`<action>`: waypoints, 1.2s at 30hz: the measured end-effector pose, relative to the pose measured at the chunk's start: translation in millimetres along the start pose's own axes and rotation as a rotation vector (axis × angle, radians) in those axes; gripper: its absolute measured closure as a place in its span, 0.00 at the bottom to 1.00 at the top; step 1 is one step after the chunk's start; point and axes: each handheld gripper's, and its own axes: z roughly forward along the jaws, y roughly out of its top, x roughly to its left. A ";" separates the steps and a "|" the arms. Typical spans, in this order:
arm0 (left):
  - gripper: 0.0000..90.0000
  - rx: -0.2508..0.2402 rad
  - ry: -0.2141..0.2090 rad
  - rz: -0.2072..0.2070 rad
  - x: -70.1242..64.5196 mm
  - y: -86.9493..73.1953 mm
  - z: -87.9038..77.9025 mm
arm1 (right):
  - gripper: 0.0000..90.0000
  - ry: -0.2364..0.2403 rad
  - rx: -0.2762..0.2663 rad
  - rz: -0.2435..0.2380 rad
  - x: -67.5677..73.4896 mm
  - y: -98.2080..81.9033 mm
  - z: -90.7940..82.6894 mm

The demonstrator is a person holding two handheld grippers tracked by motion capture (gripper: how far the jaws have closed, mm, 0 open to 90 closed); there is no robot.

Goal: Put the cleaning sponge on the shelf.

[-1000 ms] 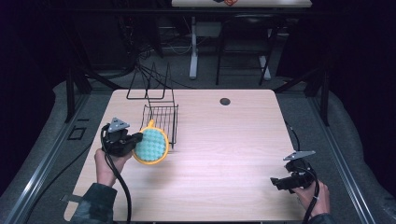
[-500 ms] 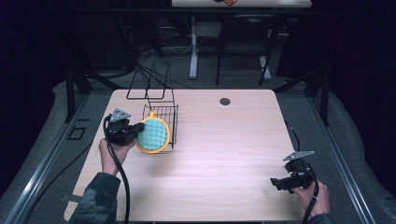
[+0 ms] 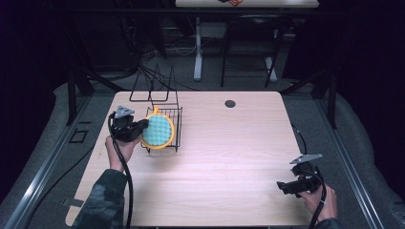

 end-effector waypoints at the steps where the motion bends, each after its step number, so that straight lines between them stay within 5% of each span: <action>1: 0.97 -0.003 0.001 0.001 -0.1 0.4 1.6 | 0.05 -0.001 -0.002 0.000 0.1 -0.1 0.1; 22: 0.97 -0.035 0.012 -0.047 9.5 -1.3 22.5 | 0.05 -0.006 0.006 -0.004 0.4 0.4 -0.4; 36: 0.97 0.013 0.025 -0.066 17.7 -6.0 41.2 | 0.06 -0.005 -0.005 -0.011 1.7 0.6 -0.1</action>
